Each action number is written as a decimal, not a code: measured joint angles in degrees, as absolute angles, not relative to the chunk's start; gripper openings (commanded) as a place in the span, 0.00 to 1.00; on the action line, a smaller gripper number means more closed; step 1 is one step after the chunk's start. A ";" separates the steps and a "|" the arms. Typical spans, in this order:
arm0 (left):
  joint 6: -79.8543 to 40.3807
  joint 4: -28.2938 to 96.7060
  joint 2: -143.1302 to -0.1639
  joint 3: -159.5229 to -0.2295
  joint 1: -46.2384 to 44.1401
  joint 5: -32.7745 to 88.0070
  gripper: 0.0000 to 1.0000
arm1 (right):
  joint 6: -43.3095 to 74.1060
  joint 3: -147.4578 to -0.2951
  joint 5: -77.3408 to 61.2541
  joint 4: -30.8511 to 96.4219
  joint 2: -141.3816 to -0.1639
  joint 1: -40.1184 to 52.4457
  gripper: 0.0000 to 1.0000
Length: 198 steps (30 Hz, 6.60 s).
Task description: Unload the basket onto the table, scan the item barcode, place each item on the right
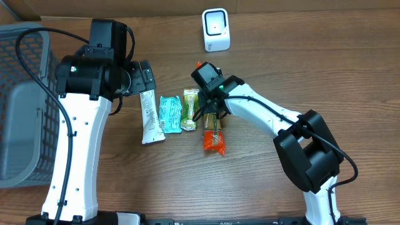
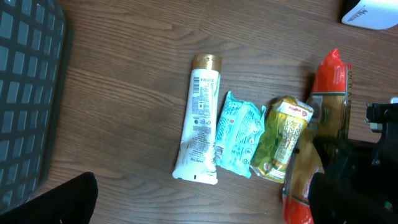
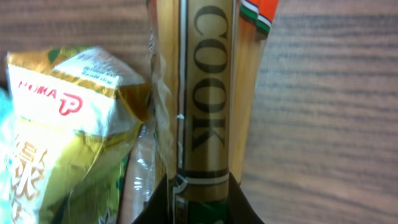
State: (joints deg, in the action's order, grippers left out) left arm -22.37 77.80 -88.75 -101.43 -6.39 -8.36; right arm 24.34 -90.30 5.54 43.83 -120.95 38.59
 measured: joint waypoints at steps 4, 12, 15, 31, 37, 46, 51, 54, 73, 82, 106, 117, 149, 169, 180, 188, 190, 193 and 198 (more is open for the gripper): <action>-22.37 77.82 -88.75 -101.43 -6.39 -8.36 1.00 | 23.22 -92.44 4.01 50.76 -120.95 38.06 0.04; -22.37 77.82 -88.75 -101.43 -6.39 -8.36 0.99 | 14.90 -94.50 -10.92 55.72 -119.90 30.79 0.04; -22.37 77.82 -88.75 -101.43 -6.39 -8.34 1.00 | 10.72 -94.50 -20.23 56.29 -119.48 25.30 0.04; -22.37 77.80 -88.75 -101.43 -6.39 -8.36 1.00 | -1.80 -75.75 -41.91 47.16 -118.08 9.39 0.44; -22.37 77.82 -88.75 -101.43 -6.39 -8.36 1.00 | -1.65 -78.24 -35.83 50.06 -117.23 6.94 0.55; -22.37 77.82 -88.75 -101.43 -6.39 -8.36 1.00 | -6.22 -90.11 -30.06 62.63 -112.53 6.85 0.74; -22.37 77.84 -88.75 -101.43 -6.39 -8.36 1.00 | -7.60 -88.12 -25.71 63.96 -112.03 15.20 0.88; -22.37 77.82 -88.75 -101.43 -6.39 -8.36 1.00 | -6.59 -86.13 -21.45 62.52 -112.03 20.16 0.89; -22.37 77.82 -88.75 -101.43 -6.39 -8.34 1.00 | 3.09 -76.42 -6.87 57.60 -112.03 24.84 0.95; -22.37 77.80 -88.75 -101.43 -6.39 -8.34 1.00 | 2.94 -78.32 -10.31 62.48 -112.01 24.84 0.95; -22.37 77.82 -88.75 -101.43 -6.39 -8.34 1.00 | 3.07 -71.22 -7.88 54.06 -110.74 27.05 0.80; -22.37 77.82 -88.75 -101.43 -6.39 -8.34 1.00 | 4.86 -71.13 -4.16 53.17 -109.54 27.14 0.05; -22.37 77.82 -88.75 -101.43 -6.39 -8.34 1.00 | -0.05 -90.89 -60.69 54.61 -109.62 14.09 0.04; -22.37 77.82 -88.75 -101.43 -6.39 -8.34 1.00 | 0.71 -113.97 -25.63 61.73 -109.69 22.72 0.04; -20.82 77.56 -88.75 -101.43 -6.26 -8.16 1.00 | -0.25 -113.97 -23.81 62.50 -109.69 22.15 0.04; -11.05 79.13 -88.75 -101.43 2.00 -5.72 1.00 | -0.49 -113.97 -19.11 63.18 -109.69 22.15 0.04; -7.81 79.35 -88.75 -101.43 5.89 -3.79 1.00 | -0.64 -113.97 -17.67 63.20 -109.69 22.15 0.04; -4.64 79.15 -88.79 -101.43 11.03 -0.75 0.99 | -0.67 -113.97 -16.01 63.22 -109.69 22.15 0.04; -2.33 78.15 -88.79 -101.43 15.84 3.88 1.00 | -0.86 -113.97 -14.28 63.22 -109.69 22.17 0.04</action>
State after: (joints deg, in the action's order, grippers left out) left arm -2.33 78.15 -88.79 -101.43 15.84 3.88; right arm -0.86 -113.97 -14.28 63.22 -109.69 22.17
